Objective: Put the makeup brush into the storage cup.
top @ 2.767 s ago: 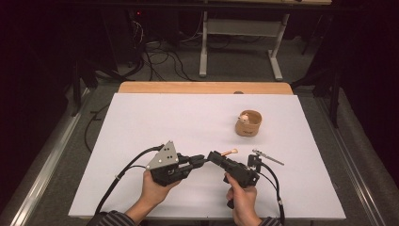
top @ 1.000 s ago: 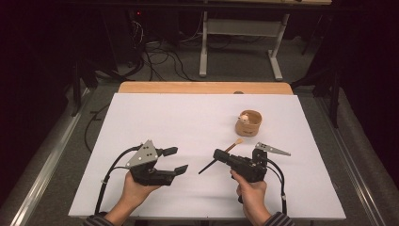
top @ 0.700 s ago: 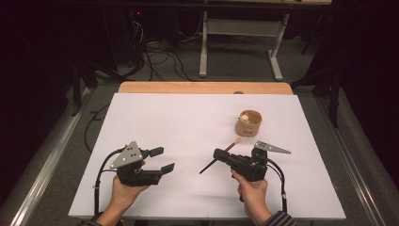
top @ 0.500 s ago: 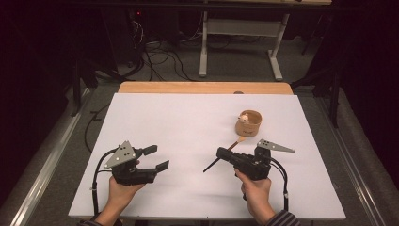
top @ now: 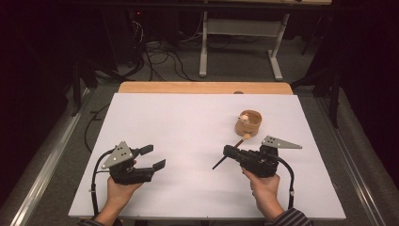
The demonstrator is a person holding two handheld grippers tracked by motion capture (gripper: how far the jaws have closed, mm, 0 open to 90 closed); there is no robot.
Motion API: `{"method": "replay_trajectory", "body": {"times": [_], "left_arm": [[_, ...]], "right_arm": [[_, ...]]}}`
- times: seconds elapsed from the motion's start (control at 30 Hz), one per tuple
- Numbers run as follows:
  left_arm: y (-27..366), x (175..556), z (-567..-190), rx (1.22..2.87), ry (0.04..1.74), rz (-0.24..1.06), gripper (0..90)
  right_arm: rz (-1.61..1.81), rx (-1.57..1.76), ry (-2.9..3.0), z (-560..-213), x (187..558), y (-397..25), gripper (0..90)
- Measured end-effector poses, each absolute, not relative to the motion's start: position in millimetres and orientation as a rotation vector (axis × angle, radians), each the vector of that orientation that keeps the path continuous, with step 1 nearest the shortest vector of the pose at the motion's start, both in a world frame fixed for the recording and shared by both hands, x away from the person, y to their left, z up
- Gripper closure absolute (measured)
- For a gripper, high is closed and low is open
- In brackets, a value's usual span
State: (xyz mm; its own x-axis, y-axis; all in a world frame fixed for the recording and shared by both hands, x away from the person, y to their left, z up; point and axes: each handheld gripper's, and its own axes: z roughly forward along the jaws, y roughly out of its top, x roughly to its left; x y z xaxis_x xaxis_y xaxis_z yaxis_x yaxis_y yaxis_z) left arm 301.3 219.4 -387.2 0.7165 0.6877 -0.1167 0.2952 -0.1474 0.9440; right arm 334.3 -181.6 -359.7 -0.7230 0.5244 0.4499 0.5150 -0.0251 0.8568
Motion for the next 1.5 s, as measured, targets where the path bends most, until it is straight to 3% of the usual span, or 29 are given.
{"method": "replay_trajectory", "body": {"times": [1.5], "left_arm": [[220.0, 300.6, -392.3, 1.727, 0.808, 0.431, 28.2]], "right_arm": [[1.574, 1.067, 2.269, -324.9, 363.6, -218.7, 85.1]]}}
